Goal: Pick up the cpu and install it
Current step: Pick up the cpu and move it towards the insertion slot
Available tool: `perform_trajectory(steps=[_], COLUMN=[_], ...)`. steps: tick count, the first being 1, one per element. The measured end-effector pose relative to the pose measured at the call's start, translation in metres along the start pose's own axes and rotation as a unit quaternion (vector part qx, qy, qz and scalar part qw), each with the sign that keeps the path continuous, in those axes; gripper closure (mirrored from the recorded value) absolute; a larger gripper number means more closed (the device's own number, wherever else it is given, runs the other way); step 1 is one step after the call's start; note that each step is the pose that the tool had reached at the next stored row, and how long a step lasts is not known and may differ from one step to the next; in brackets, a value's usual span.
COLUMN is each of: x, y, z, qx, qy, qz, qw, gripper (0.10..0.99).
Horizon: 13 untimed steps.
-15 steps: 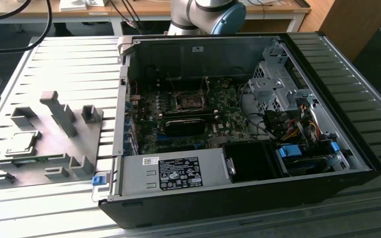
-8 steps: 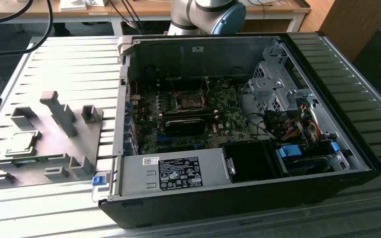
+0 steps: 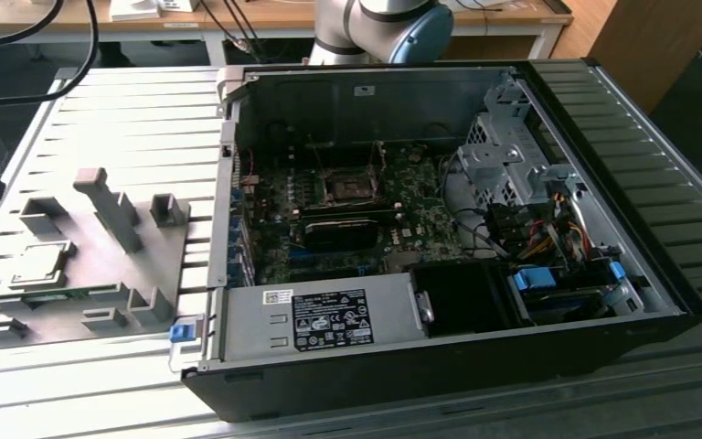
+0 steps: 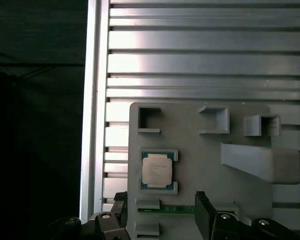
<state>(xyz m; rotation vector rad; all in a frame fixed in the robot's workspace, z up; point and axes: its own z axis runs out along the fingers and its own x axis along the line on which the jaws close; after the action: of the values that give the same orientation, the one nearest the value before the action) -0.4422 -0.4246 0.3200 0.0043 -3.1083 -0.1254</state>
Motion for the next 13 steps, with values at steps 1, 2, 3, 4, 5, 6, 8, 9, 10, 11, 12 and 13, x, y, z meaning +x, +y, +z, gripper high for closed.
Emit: perform_trajectory(steps=[1, 2, 3, 4, 5, 6, 8, 9, 10, 11, 12, 13], x=[0.0000, 0.0000, 0.0000, -0.0001, -0.0001, -0.0001, -0.0003, -0.0005, -0.0006, -0.0006, -0.0006, -0.0006], y=[-0.0001, -0.0001, -0.0001, -0.0002, -0.0003, -0.0004, -0.0007, -0.0007, -0.0007, -0.0008, -0.0008, -0.0008], z=[0.0005, 0.0012, 0.0019, 0.0026, 0.0036, 0.0046, 0.0081, 0.0100, 0.0117, 0.0129, 0.0139, 0.0149], qx=[0.0001, 0.0004, 0.0006, 0.0009, 0.0011, 0.0012, 0.0012, 0.0012, 0.0011, 0.0010, 0.0010, 0.0012], qy=[0.0004, 0.0009, 0.0016, 0.0022, 0.0027, 0.0030, 0.0031, 0.0030, 0.0028, 0.0026, 0.0025, 0.0023], qz=[-0.004, -0.011, -0.019, -0.027, -0.033, -0.037, -0.037, -0.036, -0.034, -0.031, -0.030, -0.028], qw=[1.0000, 0.9999, 0.9998, 0.9996, 0.9994, 0.9993, 0.9993, 0.9993, 0.9994, 0.9995, 0.9996, 0.9996], gripper=[0.439, 0.439, 0.439, 0.439, 0.439, 0.439, 0.439, 0.439, 0.439, 0.439, 0.439, 0.439])
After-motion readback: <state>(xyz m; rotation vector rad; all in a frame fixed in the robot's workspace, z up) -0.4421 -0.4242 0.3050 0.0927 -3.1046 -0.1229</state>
